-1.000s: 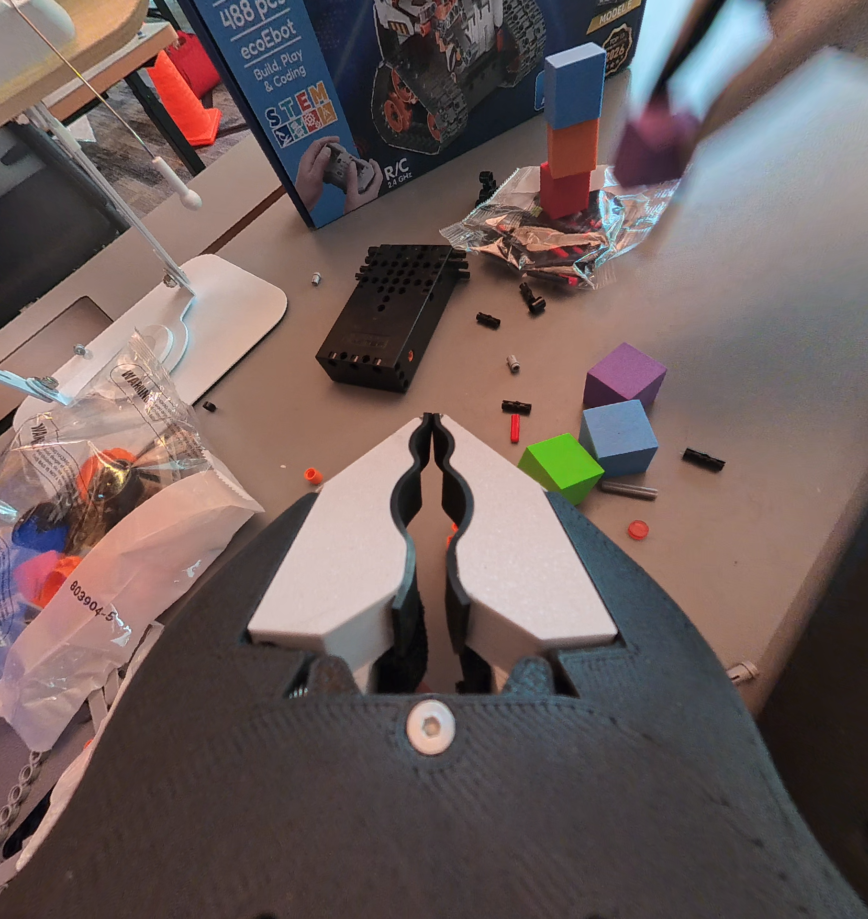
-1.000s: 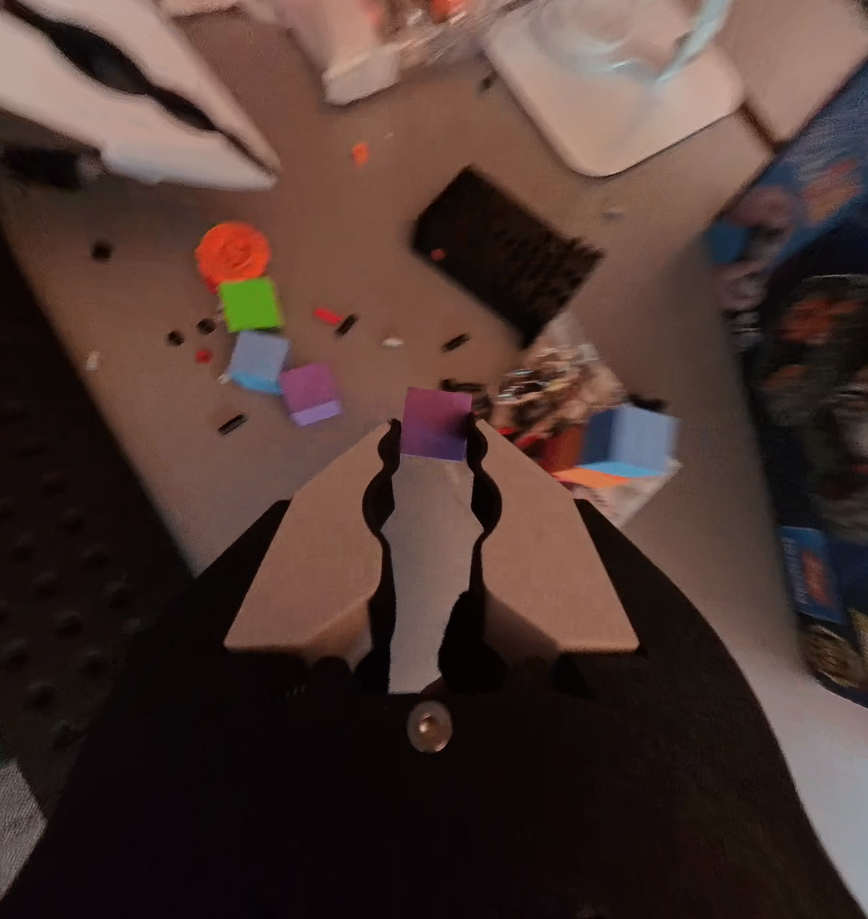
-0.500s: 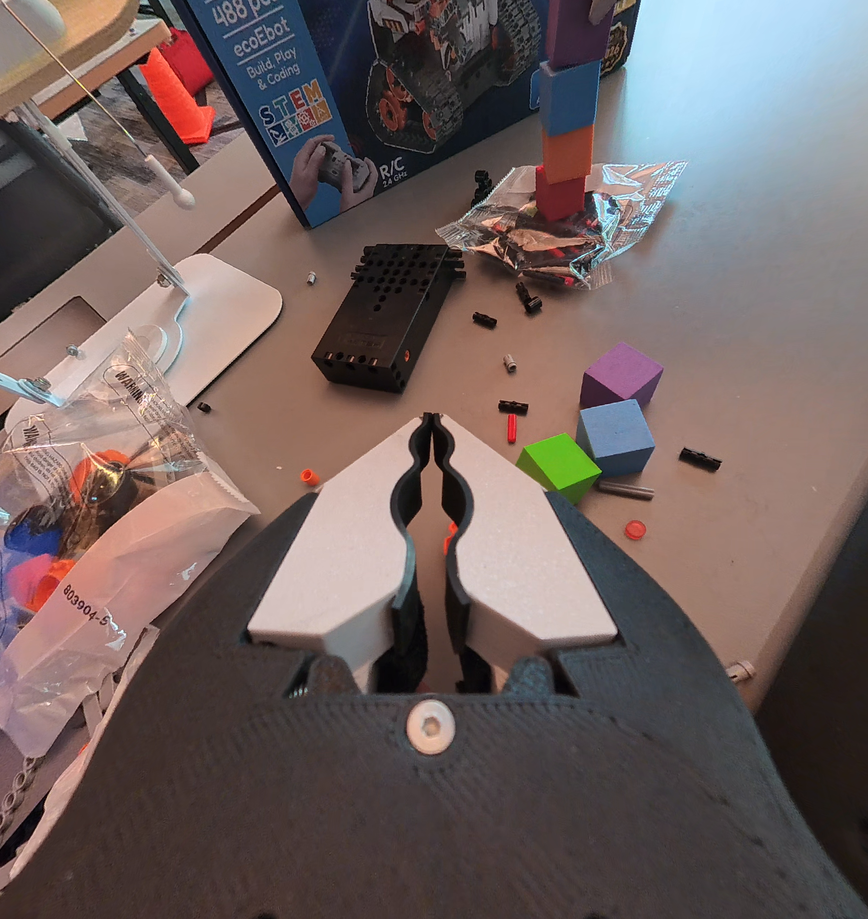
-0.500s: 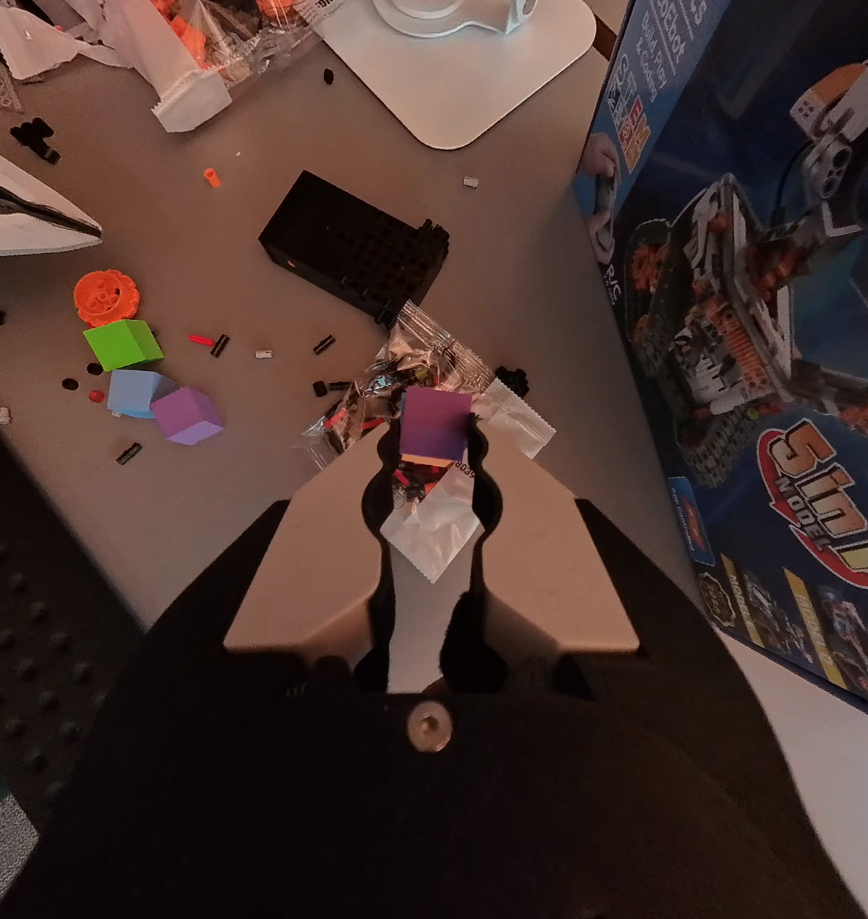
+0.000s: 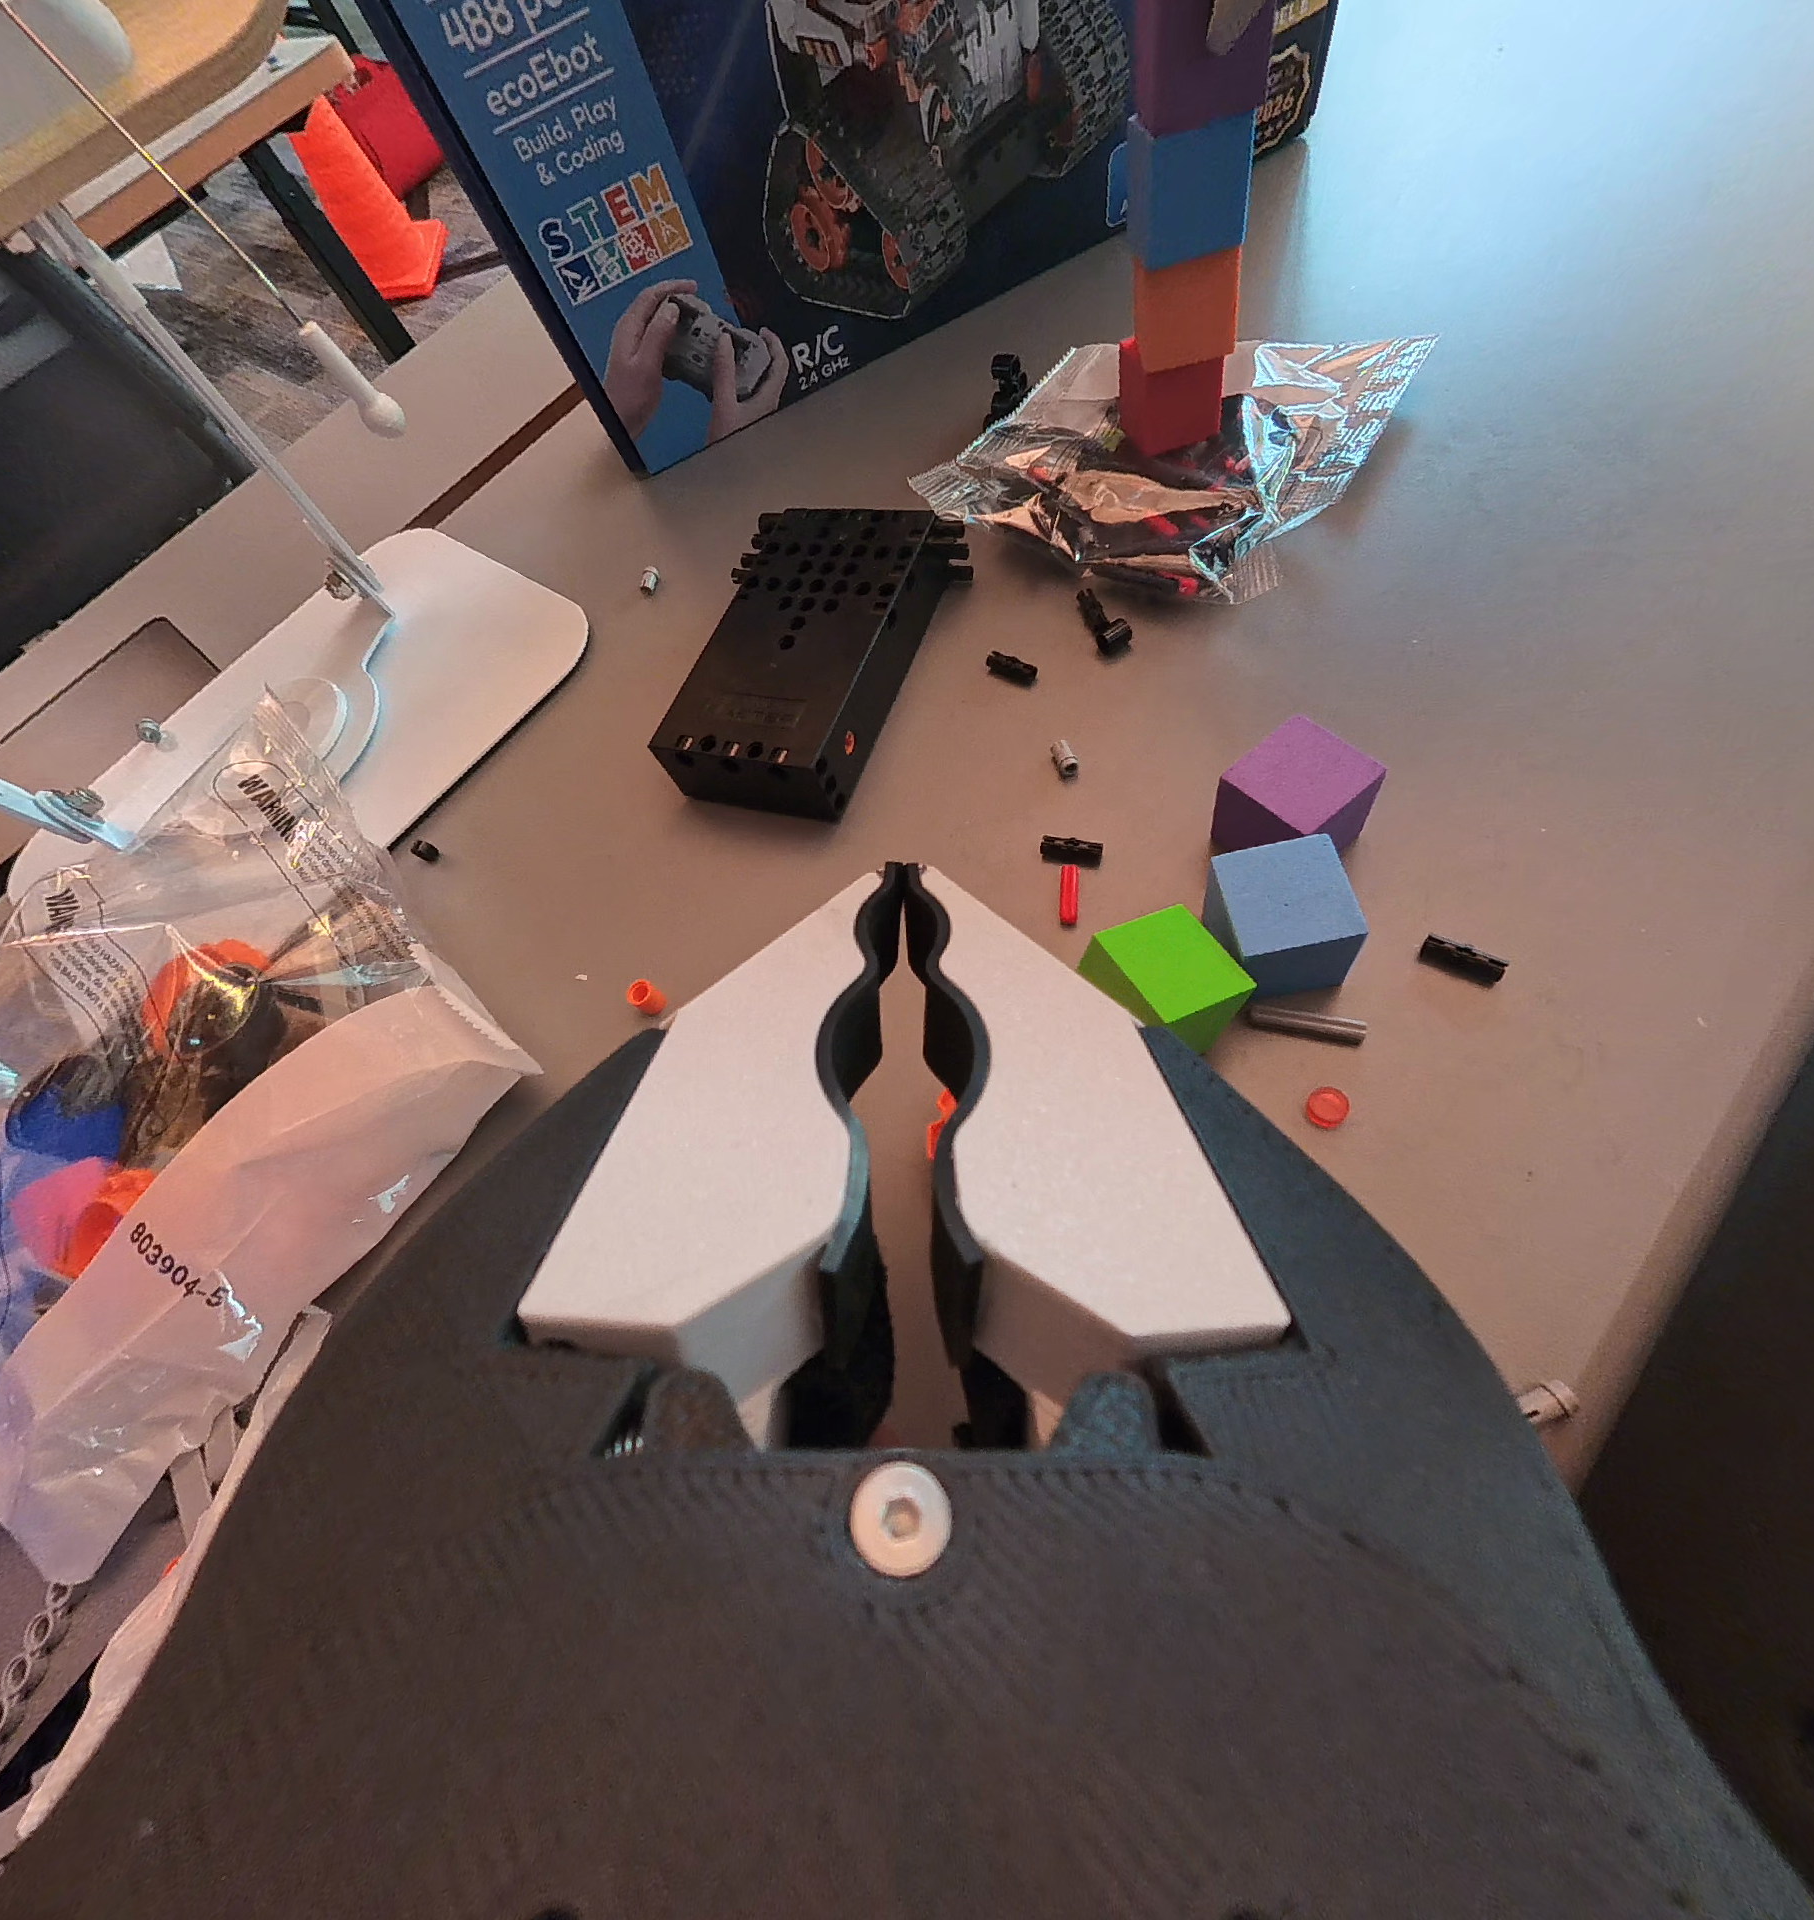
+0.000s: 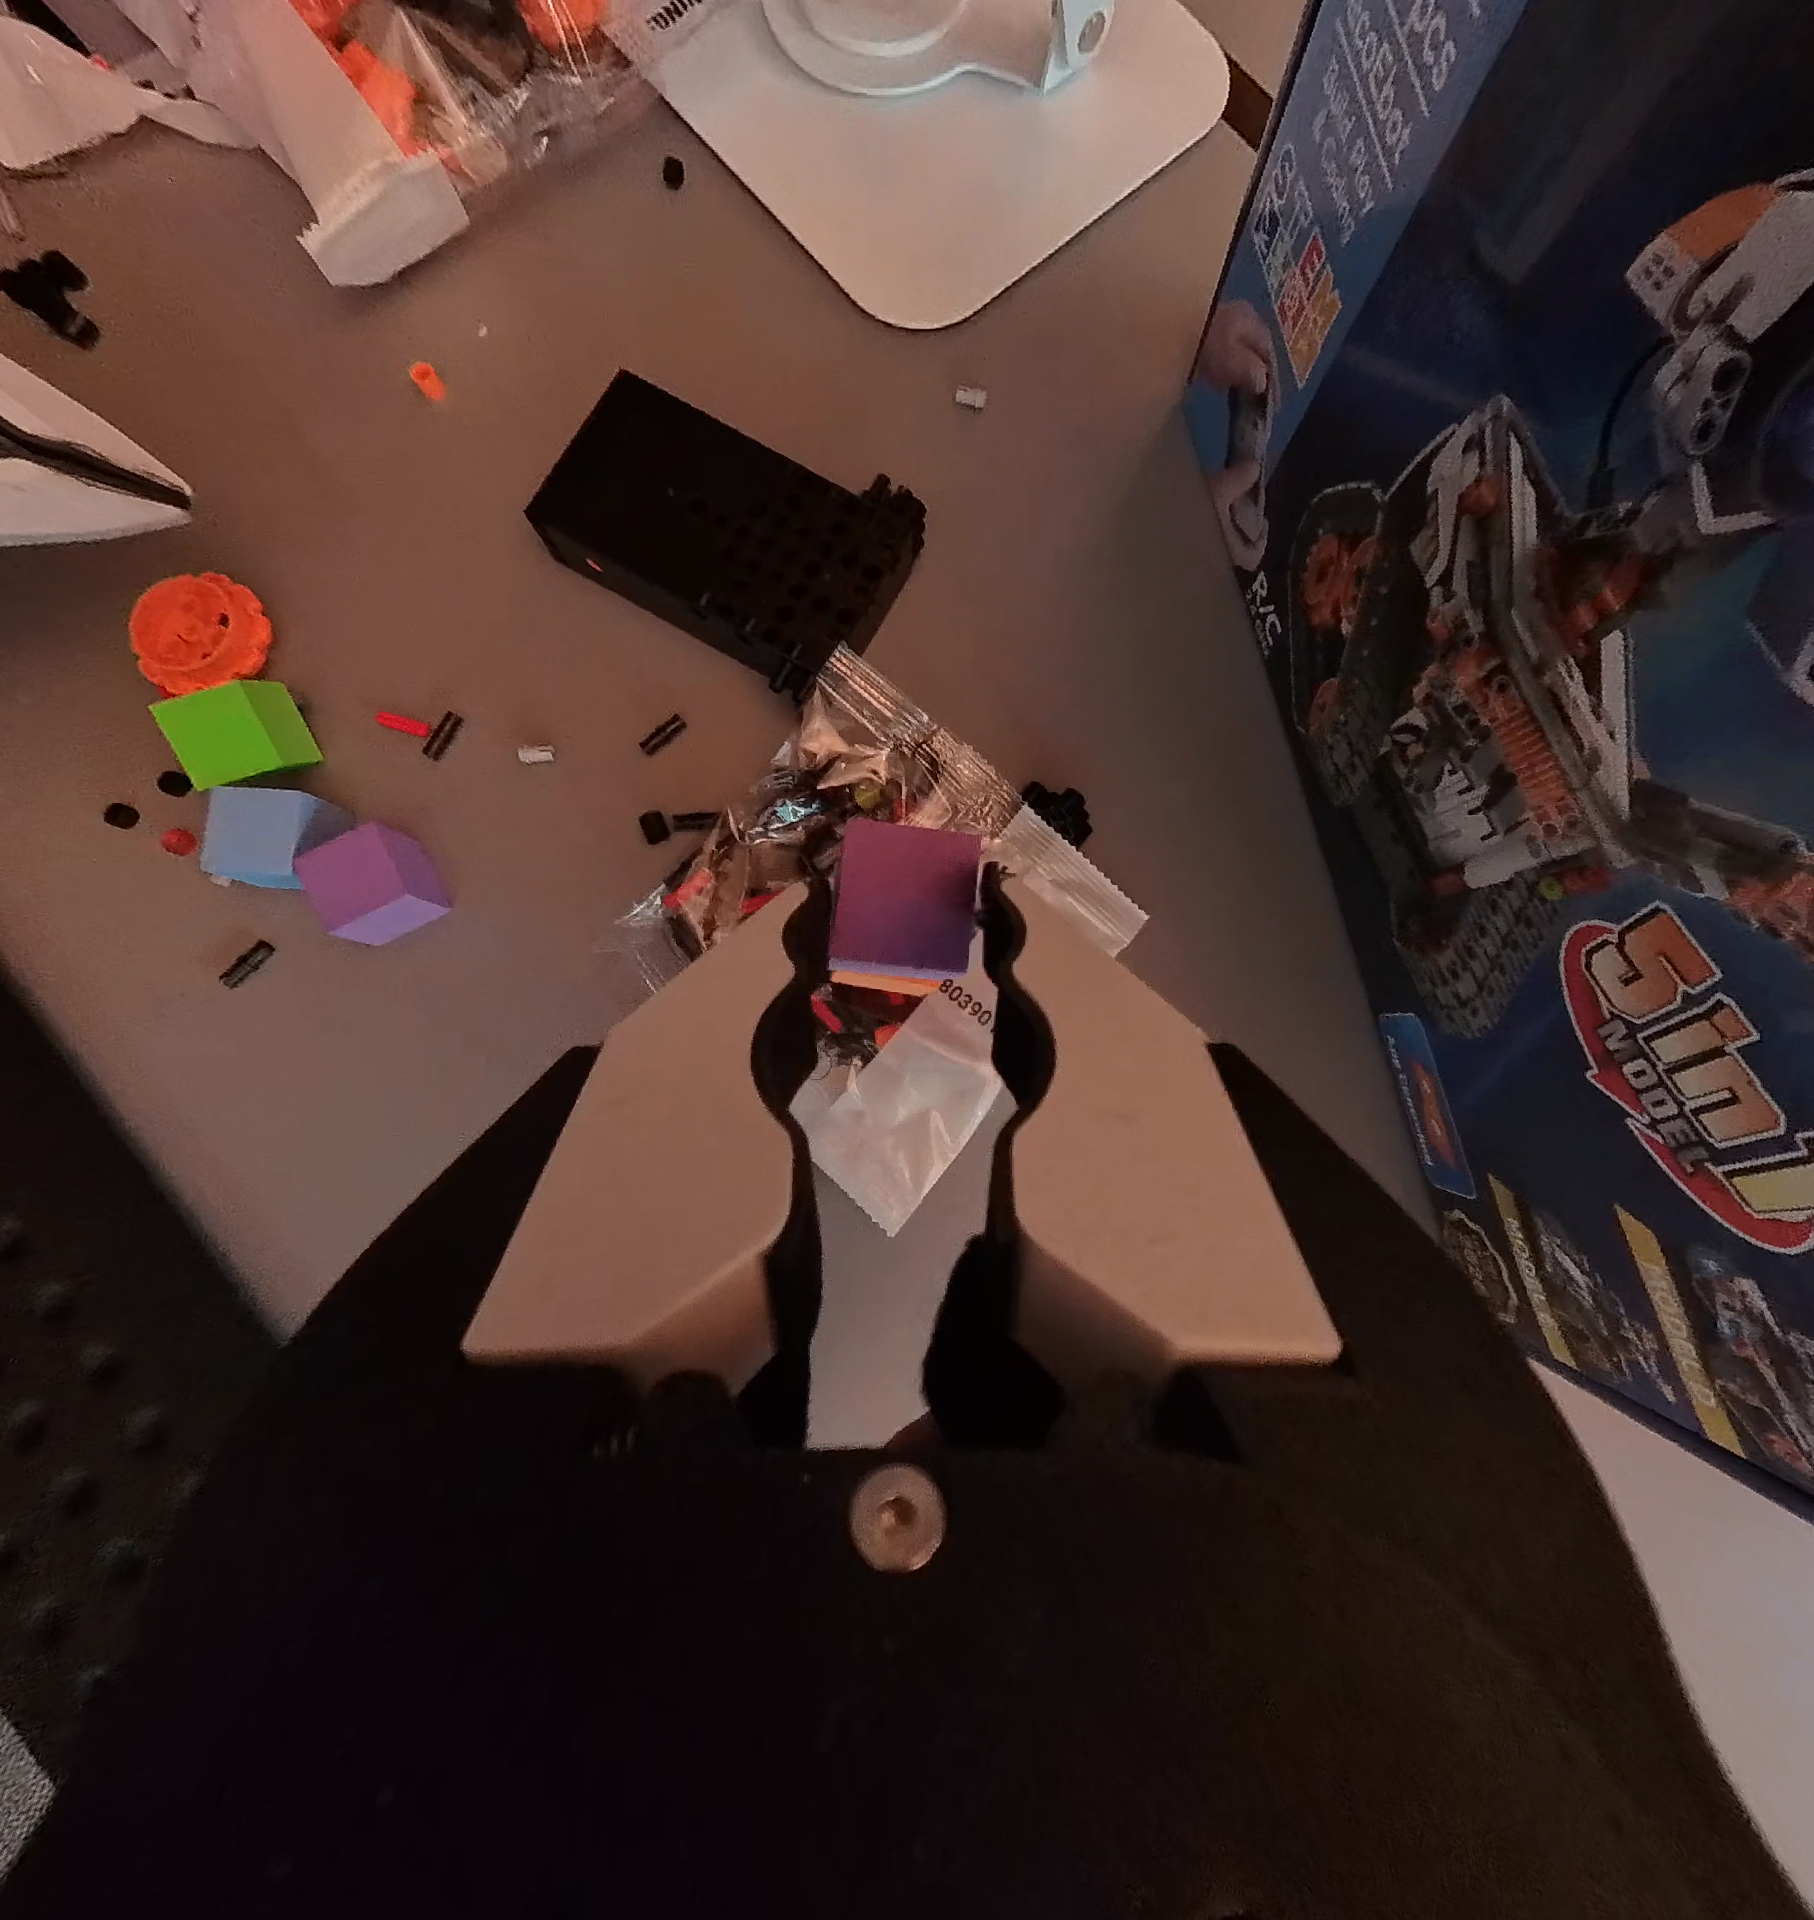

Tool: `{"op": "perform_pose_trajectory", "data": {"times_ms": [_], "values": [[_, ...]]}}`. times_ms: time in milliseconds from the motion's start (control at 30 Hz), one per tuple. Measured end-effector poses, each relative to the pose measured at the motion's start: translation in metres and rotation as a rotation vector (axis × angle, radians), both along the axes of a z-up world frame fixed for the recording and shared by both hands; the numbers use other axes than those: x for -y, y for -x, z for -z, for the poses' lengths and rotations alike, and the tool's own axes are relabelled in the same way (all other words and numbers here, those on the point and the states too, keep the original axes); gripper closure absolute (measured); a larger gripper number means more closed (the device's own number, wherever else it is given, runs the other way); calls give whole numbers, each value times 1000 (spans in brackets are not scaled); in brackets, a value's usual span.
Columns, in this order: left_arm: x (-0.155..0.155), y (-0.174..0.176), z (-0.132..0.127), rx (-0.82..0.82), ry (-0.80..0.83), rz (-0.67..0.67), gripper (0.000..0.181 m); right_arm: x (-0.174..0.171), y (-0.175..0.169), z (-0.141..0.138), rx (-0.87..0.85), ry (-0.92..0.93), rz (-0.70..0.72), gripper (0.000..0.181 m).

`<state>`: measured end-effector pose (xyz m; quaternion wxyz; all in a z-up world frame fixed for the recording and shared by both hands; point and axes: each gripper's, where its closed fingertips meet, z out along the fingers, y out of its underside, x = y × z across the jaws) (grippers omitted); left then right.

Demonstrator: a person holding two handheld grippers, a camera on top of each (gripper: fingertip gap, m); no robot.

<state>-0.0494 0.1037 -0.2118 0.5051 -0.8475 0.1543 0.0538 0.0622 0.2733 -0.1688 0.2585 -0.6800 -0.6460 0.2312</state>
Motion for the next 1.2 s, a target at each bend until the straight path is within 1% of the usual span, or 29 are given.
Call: {"op": "perform_pose_trajectory", "data": {"times_ms": [100,167,233,267,300,367,433,500,567,667,733,767,833,900,1000,1067,1133,1200], "values": [[0,1,-1,2,-3,-2,181,0,1,-2,-14,-9,13,137],[0,1,-2,4,-6,-4,181,2,2,-18,-76,-48,32,131],[0,1,-2,6,-9,-6,181,18,5,-42,-168,-99,10,131],[0,1,-3,8,-9,-6,181,33,7,-49,-193,-114,-27,132],[0,1,-2,8,-8,-5,181,51,9,-50,-203,-116,-71,133],[0,0,-3,5,-9,-2,181,88,14,-36,-169,-107,-164,133],[0,0,-3,6,-10,-1,181,121,20,-12,-120,-98,-248,133],[1,0,-3,5,-11,-1,181,142,26,17,-64,-78,-302,133],[1,0,-3,3,-12,-3,181,149,29,46,0,-71,-314,133],[1,1,-2,4,-11,-5,181,154,29,80,96,-46,-335,140],[1,1,-4,6,-16,-7,181,153,30,89,125,-53,-342,156],[1,1,-4,7,-17,-7,181,153,31,88,120,-44,-341,156],[1,1,-5,8,-20,-7,181,149,32,75,87,-48,-329,156],[1,1,-6,11,-23,-7,181,137,32,44,11,-48,-301,156],[1,0,-6,12,-23,-4,181,94,23,-9,-62,-104,-184,157],[1,0,-6,13,-24,-3,181,63,14,-38,-87,-115,-107,157],[1,0,-6,15,-24,-3,181,35,4,-49,-62,-106,-49,156],[1,0,-6,15,-25,-3,181,14,-3,-50,-23,-94,-8,156]]}}
